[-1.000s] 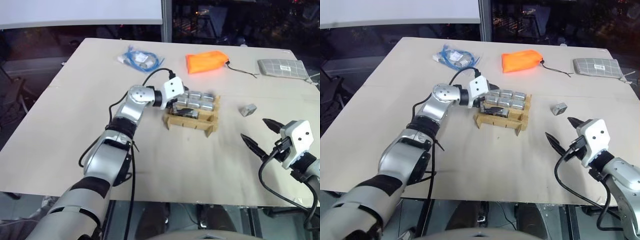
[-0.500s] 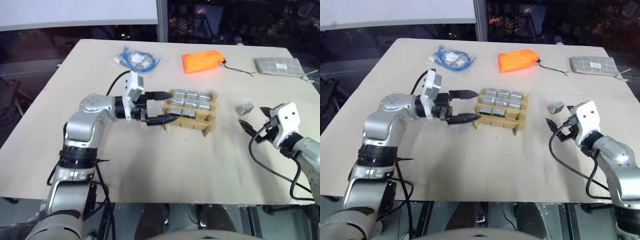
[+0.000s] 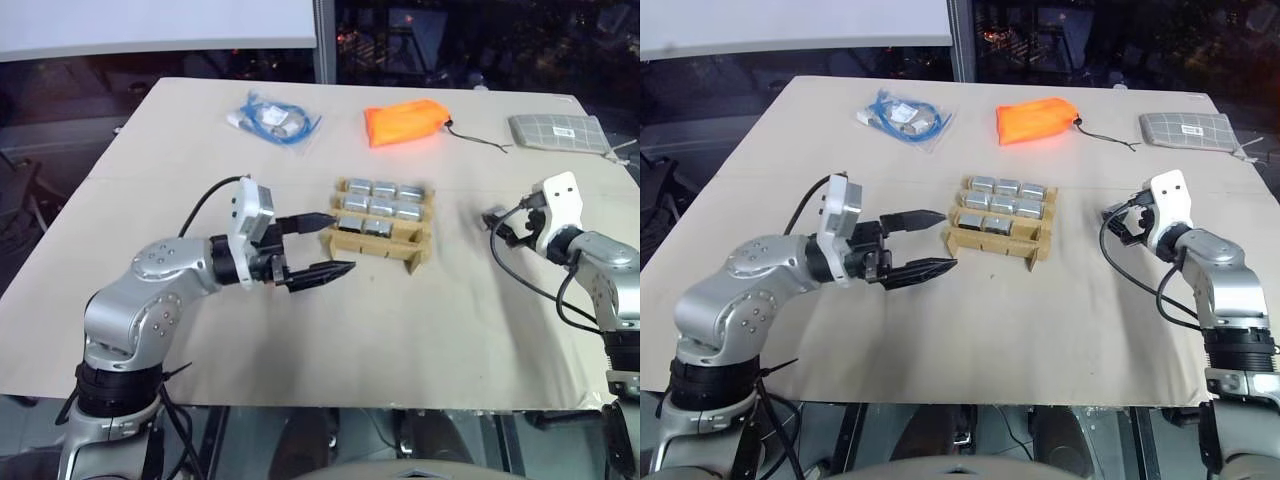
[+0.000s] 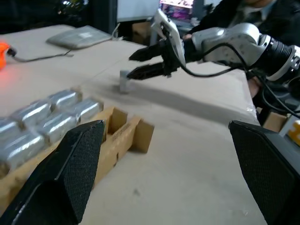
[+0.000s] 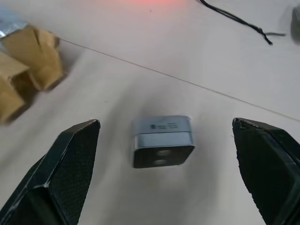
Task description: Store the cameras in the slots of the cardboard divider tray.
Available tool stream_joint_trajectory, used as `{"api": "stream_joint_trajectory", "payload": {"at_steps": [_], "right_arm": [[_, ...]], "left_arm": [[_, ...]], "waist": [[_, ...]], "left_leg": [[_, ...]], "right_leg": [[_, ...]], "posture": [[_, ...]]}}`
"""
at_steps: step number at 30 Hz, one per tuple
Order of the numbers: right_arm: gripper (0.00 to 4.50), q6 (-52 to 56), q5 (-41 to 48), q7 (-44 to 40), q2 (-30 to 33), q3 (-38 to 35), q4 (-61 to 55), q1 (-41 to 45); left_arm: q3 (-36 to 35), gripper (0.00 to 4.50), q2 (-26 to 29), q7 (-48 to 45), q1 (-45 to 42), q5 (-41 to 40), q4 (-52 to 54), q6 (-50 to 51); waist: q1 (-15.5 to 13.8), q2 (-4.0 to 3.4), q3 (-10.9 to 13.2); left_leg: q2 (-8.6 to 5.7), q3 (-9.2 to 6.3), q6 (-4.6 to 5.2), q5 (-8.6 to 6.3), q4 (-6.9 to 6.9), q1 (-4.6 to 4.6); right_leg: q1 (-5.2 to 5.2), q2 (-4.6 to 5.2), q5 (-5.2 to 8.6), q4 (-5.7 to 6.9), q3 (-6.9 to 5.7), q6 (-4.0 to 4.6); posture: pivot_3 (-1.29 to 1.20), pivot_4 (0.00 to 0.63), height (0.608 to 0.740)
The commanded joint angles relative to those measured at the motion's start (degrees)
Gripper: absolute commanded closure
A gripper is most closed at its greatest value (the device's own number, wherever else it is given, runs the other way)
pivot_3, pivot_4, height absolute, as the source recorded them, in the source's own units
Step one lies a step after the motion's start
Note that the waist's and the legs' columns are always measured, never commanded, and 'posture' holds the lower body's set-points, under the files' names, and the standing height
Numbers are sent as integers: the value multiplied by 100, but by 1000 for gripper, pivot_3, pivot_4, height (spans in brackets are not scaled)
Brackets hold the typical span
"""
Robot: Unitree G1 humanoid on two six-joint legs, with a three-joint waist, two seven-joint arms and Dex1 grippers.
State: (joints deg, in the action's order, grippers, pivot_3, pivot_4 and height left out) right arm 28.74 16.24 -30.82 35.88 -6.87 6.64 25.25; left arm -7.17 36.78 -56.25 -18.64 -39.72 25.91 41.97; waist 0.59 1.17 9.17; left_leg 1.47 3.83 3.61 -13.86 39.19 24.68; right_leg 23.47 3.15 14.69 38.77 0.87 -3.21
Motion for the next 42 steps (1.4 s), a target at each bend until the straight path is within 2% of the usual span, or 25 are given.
{"api": "stream_joint_trajectory", "payload": {"at_steps": [1, 3, 6, 9, 16, 21, 26, 39, 40, 41, 42], "right_arm": [[0, -1003, -508, -899, 710, 401, -309, -1], [0, -1518, -804, -1591, 1229, 764, -323, 54], [0, -2039, -1157, -2078, 1561, 1102, 216, 570], [0, -2902, -1804, -2066, 1575, 1470, 1247, 1204], [0, -4501, -2481, -3265, 1360, 2267, 3678, 2721], [0, -5161, -2915, -3304, 1132, 2500, 4914, 3428], [0, -5500, -3194, -3405, 985, 2613, 5572, 3750], [0, -5571, -3516, -3324, 801, 2599, 6101, 3998], [407, -5553, -3520, -3308, 792, 2588, 6118, 4010], [538, -5541, -3530, -3254, 783, 2577, 6128, 4022], [886, -5547, -3545, -3209, 779, 2574, 6136, 4030]], "left_arm": [[-171, 68, 71, 143, 86, -184, 283, -73], [-146, 68, 92, 158, 87, -202, 244, -120], [-74, 68, 107, 112, 53, -165, 154, -223], [30, 68, 98, 62, 45, -122, 127, -341], [-9, 68, 218, -73, 271, -210, 303, -536], [-28, 68, 232, 61, 573, -217, 557, -614], [-32, 68, 213, 189, 763, -205, 691, -683], [10, 68, 226, 260, 924, -151, 649, -909], [11, 0, 229, 263, 936, -151, 653, -919], [13, 0, 231, 264, 947, -148, 656, -931], [17, 0, 232, 264, 954, -145, 653, -942]], "waist": [[-1, -7, 4], [-6, -13, 8], [31, -14, 9], [58, -16, 10], [38, -24, 19], [35, -26, 22], [26, -27, 22], [38, -39, 30], [38, -39, 30], [36, -39, 30], [36, -39, 30]], "left_leg": [[0, 1, 0, 0, 0, 0], [-2, 2, 1, 0, -1, 0], [0, 4, 1, 0, -1, -4], [5, 21, 0, 0, -2, -15], [5, 27, -2, 1, -5, -13], [5, 24, -26, 15, -18, -8], [2, 22, -28, 15, -29, -6], [1, 23, -29, 15, -36, -9], [1, 23, -29, 15, -36, -10], [1, 23, -29, 15, -37, -10], [0, 23, -29, 15, -38, -9]], "right_leg": [[0, 0, 0, 0, 1, 0], [1, 3, 0, -2, -2, 0], [1, 1, 0, -3, 0, 0], [1, -3, 0, -2, 13, 1], [3, -2, 0, -8, 18, 1], [4, 1, 0, -23, 14, 2], [3, 10, -1, -32, 10, 3], [3, 15, -2, -34, 8, 4], [3, 15, -1, -34, 7, 4], [3, 16, -1, -34, 7, 4], [3, 17, -1, -34, 6, 4]], "posture": [[0, 150, 740], [0, 150, 740], [0, 150, 740], [0, 150, 740], [0, 150, 740], [0, 150, 740], [0, 150, 740], [0, 150, 740], [0, 150, 740], [0, 150, 740], [0, 150, 740]]}}
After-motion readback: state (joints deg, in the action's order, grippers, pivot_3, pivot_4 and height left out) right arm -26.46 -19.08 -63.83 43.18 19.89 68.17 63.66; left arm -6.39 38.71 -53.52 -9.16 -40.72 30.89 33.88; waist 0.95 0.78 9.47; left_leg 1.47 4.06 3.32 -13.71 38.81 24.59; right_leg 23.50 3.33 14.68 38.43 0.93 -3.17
